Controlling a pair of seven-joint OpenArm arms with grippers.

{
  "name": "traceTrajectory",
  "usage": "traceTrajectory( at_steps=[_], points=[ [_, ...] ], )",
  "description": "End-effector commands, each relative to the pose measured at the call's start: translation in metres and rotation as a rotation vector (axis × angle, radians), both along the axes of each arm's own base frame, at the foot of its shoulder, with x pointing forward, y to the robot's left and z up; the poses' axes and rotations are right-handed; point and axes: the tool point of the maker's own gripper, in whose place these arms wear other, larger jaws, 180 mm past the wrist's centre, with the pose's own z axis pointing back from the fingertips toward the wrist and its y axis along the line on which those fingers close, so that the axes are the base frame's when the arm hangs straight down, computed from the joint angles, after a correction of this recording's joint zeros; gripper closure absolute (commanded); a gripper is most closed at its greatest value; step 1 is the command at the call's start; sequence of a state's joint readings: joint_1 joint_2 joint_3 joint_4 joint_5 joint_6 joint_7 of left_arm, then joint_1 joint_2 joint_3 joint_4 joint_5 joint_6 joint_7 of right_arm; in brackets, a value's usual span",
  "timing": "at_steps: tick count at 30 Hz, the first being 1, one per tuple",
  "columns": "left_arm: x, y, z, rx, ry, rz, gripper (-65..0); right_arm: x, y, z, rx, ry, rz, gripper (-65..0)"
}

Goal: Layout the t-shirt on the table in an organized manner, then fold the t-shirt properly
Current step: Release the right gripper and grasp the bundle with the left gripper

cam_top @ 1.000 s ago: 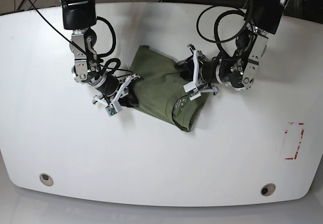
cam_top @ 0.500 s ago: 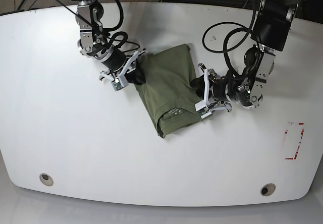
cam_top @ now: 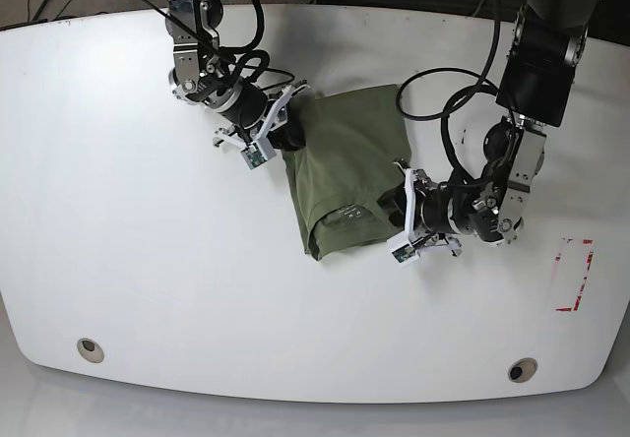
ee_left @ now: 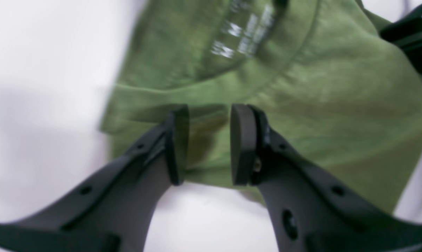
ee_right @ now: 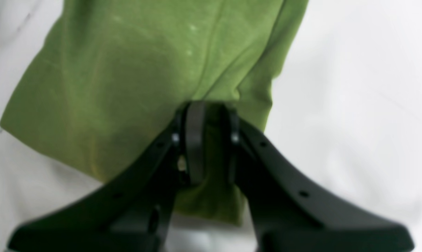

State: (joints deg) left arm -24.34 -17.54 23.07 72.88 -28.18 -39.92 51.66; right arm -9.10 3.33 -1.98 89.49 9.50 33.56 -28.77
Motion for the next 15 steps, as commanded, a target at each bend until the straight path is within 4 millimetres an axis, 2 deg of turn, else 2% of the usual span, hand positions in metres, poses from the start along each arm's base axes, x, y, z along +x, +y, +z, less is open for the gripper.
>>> traceTrajectory(
  at_steps=[1, 7, 8, 12, 15],
  points=[
    [0.018, -0.005, 0.032, -0.030, -0.089, -0.012, -17.8, 0.011, 0.006, 0.028, 0.024, -0.076, 0.011, -7.9],
    [0.020, -0.016, 0.056, -0.054, -0.163, -0.039, -18.1, 0.019, -0.003, 0.053, -0.039, -0.133, 0.029, -7.9],
    [0.021, -0.018, 0.064, -0.068, -0.189, -0.040, -18.1, 0.023, -0.015, 0.060, -0.071, -0.157, 0.025, -7.9],
    [0.011, -0.035, 0.070, -0.129, -0.204, -0.041, -18.1, 0.032, -0.040, 0.075, -0.135, -0.199, -0.002, -8.1],
    [0.011, -0.046, 0.079, -0.203, -0.214, 0.024, -18.1, 0.044, -0.071, 0.089, -0.204, -0.227, -0.047, -8.2]
  ],
)
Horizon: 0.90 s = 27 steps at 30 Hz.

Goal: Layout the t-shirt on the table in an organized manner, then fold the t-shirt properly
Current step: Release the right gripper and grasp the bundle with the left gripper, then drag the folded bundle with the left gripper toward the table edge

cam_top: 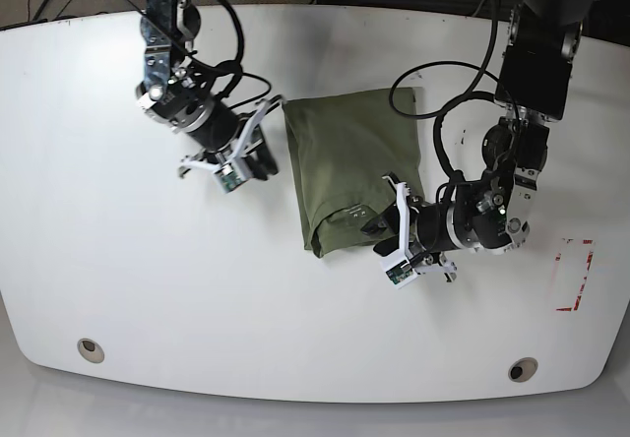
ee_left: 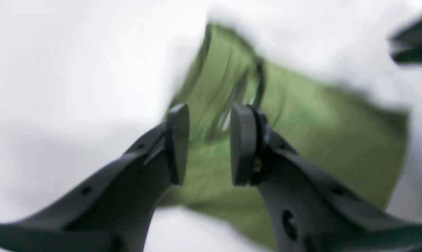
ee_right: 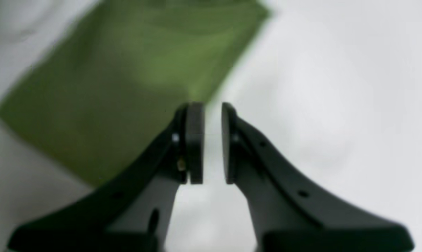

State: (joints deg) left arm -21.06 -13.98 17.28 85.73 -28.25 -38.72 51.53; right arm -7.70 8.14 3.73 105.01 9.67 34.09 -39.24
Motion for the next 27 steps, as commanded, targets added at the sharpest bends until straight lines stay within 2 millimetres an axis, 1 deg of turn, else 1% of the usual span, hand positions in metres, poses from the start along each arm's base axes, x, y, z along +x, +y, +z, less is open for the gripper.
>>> traceTrajectory(
  at_steps=[1, 3, 6, 10, 12, 13, 14, 16, 17, 18, 19, 20, 22, 23, 24, 26, 27],
  points=[
    [0.007, -0.015, 0.022, -0.088, -0.040, 0.039, -18.1, 0.016, -0.019, 0.026, -0.023, -0.079, -0.029, -8.2],
    [0.005, -0.027, 0.025, -0.156, -0.034, 0.074, -18.1, 0.021, -0.037, 0.031, -0.058, -0.090, -0.056, -8.2],
    [-0.001, -0.041, 0.020, -0.251, -0.010, 0.130, -17.9, 0.027, -0.058, 0.039, -0.094, -0.108, -0.092, -8.2],
    [-0.003, -0.050, 0.012, -0.319, -0.020, 0.216, -17.9, 0.031, -0.078, 0.044, -0.125, -0.118, -0.123, -8.4],
    [-0.008, -0.060, 0.007, -0.343, -0.035, 0.234, -17.9, 0.032, -0.084, 0.046, -0.135, -0.125, -0.131, -8.4],
    [-0.014, -0.070, -0.001, -0.361, -0.040, 0.248, -17.9, 0.033, -0.087, 0.048, -0.139, -0.128, -0.137, -8.4],
    [-0.016, -0.071, -0.004, -0.364, -0.043, 0.252, -17.9, 0.034, -0.087, 0.048, -0.139, -0.129, -0.137, -8.4],
    [-0.026, -0.088, -0.016, -0.359, -0.072, 0.253, -17.9, 0.033, -0.091, 0.047, -0.146, -0.126, -0.142, -8.4],
    [-0.027, -0.090, -0.020, -0.354, -0.077, 0.254, -17.9, 0.033, -0.092, 0.047, -0.146, -0.125, -0.144, -8.4],
    [-0.031, -0.093, -0.032, -0.336, -0.076, 0.263, -17.8, 0.033, -0.092, 0.047, -0.145, -0.126, -0.147, -8.4],
    [-0.033, -0.095, -0.038, -0.327, -0.074, 0.265, -17.8, 0.033, -0.093, 0.047, -0.143, -0.126, -0.150, -8.4],
    [-0.036, -0.097, -0.050, -0.311, -0.066, 0.271, -17.8, 0.033, -0.092, 0.047, -0.141, -0.126, -0.151, -8.4],
    [-0.041, -0.097, -0.071, -0.276, -0.038, 0.271, -17.8, 0.032, -0.091, 0.046, -0.139, -0.121, -0.151, -8.2],
    [-0.043, -0.095, -0.079, -0.262, -0.024, 0.272, -17.8, 0.031, -0.091, 0.045, -0.138, -0.118, -0.150, -8.2],
    [-0.047, -0.093, -0.093, -0.243, 0.003, 0.275, -17.8, 0.029, -0.091, 0.043, -0.137, -0.112, -0.148, -8.2],
    [-0.052, -0.089, -0.112, -0.224, 0.047, 0.282, -17.8, 0.028, -0.090, 0.042, -0.133, -0.110, -0.147, -8.2],
    [-0.055, -0.088, -0.118, -0.219, 0.060, 0.281, -17.8, 0.027, -0.090, 0.042, -0.133, -0.108, -0.147, -8.2]
  ],
)
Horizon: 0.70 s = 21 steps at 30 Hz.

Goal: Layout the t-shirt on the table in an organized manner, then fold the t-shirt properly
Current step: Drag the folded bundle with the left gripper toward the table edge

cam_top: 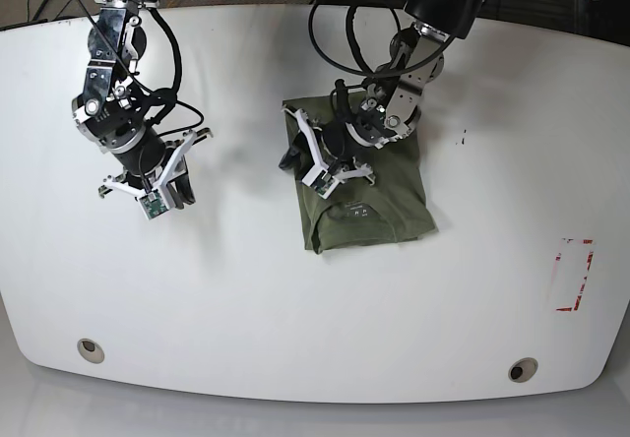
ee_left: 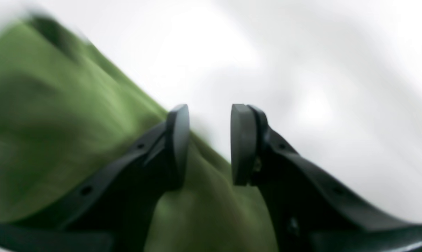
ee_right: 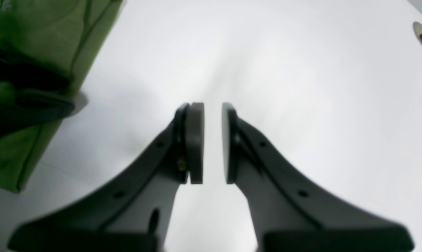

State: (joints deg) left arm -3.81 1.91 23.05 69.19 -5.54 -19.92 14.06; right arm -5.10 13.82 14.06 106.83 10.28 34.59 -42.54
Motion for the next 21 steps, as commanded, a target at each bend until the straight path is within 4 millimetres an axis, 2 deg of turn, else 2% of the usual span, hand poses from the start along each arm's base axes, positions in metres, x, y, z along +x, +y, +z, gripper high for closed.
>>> traceTrajectory(
  at_steps=[1, 5, 9, 15, 20, 21],
  points=[
    [0.003, 0.015, -0.017, 0.052, 0.032, 0.005, -17.8, 0.005, 0.000, 0.013, 0.006, -0.046, 0.008, -8.2],
    [-0.006, 0.043, -0.035, 0.112, 0.062, -0.021, -17.8, 0.004, 0.001, 0.013, 0.009, -0.045, 0.009, -8.2],
    [-0.022, 0.083, -0.049, 0.186, 0.078, -0.046, -17.8, 0.004, 0.001, 0.012, 0.009, -0.043, 0.009, -8.1],
    [-0.043, 0.145, -0.048, 0.302, 0.084, -0.058, -17.8, 0.003, 0.001, 0.011, 0.009, -0.040, 0.008, -8.1],
    [-0.059, 0.179, -0.042, 0.366, 0.099, -0.125, -17.8, 0.002, 0.002, 0.011, 0.009, -0.040, 0.011, -8.1],
    [-0.066, 0.194, -0.041, 0.394, 0.113, -0.139, -17.8, 0.002, 0.003, 0.011, 0.009, -0.041, 0.013, -8.1]
  ],
)
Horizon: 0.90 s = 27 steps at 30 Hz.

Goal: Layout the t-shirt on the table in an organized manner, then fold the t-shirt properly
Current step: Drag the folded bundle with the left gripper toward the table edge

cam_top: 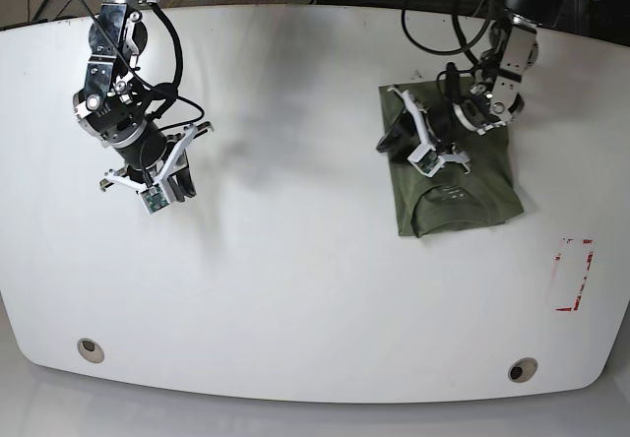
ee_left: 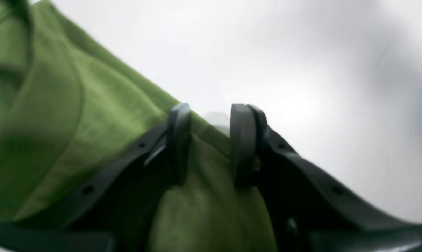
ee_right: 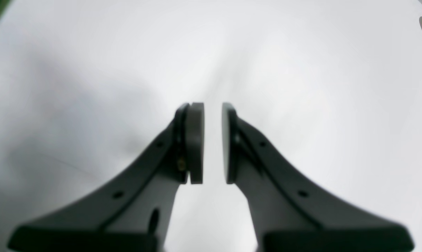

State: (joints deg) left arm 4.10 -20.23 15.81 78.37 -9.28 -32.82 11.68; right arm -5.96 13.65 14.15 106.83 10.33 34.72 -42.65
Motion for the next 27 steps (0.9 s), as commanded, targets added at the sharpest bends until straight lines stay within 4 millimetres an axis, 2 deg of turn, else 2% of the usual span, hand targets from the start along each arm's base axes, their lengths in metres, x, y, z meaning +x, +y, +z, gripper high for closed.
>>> traceTrajectory(
  at_steps=[1, 5, 15, 19, 22, 27],
  points=[
    [-0.033, 0.050, -0.031, 0.235, 0.131, -0.038, -17.8, 0.007, 0.002, 0.016, 0.006, -0.057, 0.012, -8.1],
    [-0.043, 0.086, -0.024, 0.289, 0.151, -0.053, -17.8, 0.006, 0.003, 0.016, 0.010, -0.056, 0.014, -8.1],
    [-0.040, 0.182, -0.007, 0.447, 0.159, 0.046, -17.8, 0.000, 0.012, 0.013, 0.037, -0.051, 0.011, -8.1],
    [-0.038, 0.208, 0.000, 0.484, 0.161, 0.086, -17.8, -0.001, 0.015, 0.018, 0.035, -0.064, 0.019, -8.1],
    [-0.045, 0.236, 0.002, 0.510, 0.181, 0.143, -17.8, -0.001, 0.015, 0.019, 0.034, -0.066, 0.019, -8.1],
    [-0.053, 0.265, 0.004, 0.523, 0.205, 0.225, -17.8, -0.001, 0.015, 0.021, 0.032, -0.074, 0.018, -8.1]
  ],
)
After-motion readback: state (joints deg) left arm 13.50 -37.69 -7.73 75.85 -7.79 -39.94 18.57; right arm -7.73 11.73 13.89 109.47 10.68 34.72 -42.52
